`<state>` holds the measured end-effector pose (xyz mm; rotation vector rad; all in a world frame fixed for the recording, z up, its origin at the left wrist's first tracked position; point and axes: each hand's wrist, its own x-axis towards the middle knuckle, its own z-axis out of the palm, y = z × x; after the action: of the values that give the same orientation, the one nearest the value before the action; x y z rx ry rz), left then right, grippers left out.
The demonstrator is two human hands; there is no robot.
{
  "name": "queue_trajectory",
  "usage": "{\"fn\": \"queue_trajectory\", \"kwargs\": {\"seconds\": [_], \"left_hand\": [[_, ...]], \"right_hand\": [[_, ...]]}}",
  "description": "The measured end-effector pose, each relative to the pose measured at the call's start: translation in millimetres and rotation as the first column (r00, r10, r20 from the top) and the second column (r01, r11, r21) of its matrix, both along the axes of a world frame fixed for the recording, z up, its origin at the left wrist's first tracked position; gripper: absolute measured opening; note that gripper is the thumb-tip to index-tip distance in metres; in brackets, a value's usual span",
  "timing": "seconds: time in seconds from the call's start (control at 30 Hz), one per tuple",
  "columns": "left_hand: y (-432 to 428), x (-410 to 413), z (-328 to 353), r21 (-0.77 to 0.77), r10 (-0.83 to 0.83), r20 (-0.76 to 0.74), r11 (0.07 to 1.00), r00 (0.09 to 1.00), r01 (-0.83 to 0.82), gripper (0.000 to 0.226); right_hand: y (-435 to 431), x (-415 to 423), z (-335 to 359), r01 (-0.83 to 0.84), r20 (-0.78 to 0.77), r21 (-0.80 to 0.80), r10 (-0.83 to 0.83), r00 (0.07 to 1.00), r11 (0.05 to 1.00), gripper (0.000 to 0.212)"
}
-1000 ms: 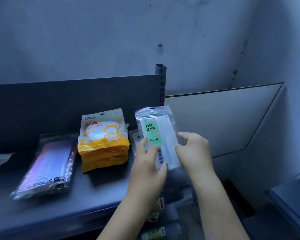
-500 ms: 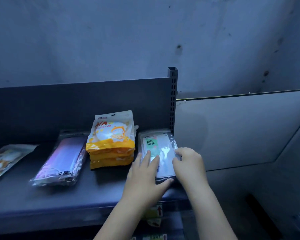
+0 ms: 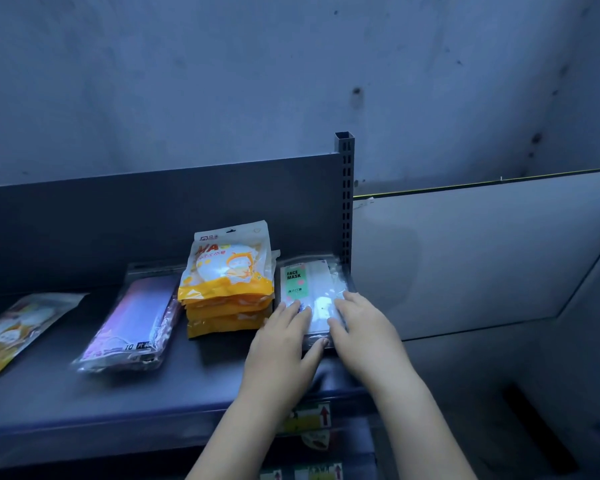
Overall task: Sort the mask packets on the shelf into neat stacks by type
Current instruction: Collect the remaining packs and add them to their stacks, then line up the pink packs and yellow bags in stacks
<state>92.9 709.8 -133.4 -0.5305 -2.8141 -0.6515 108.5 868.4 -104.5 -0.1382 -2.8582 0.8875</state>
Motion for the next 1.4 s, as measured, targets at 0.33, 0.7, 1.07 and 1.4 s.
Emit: {"fn": "queue_trajectory", "kwargs": {"seconds": [0.33, 0.7, 1.07, 1.4], "left_hand": [[-20.6, 15.0, 28.3, -0.084, 0.025, -0.115, 0.996, 0.993, -0.035, 0.074], [-82.2, 6.4, 71.2, -0.035, 0.125, -0.223, 0.99, 0.967, -0.136, 0.072], [-197.7, -17.2, 76.8, -0.005, 0.25, -0.1, 0.968, 0.963, -0.252, 0.081], [-307.7, -14.8, 72.7, -0.035, 0.277, -0.025, 0.96, 0.961, -0.277, 0.068]], "right_hand": [[-19.7, -4.1, 5.4, -0.077, -0.129, 0.103, 0.09, 0.988, 0.992, 0.061], [-72.1, -11.1, 27.7, -0.06, -0.242, 0.101, 0.083, 0.967, 0.993, 0.08], [-186.9, -22.8, 38.5, -0.084, -0.274, 0.119, 0.114, 0.955, 0.989, 0.074], [-302.9, -23.2, 35.2, -0.087, -0.239, 0.108, 0.111, 0.965, 0.99, 0.072]]}}
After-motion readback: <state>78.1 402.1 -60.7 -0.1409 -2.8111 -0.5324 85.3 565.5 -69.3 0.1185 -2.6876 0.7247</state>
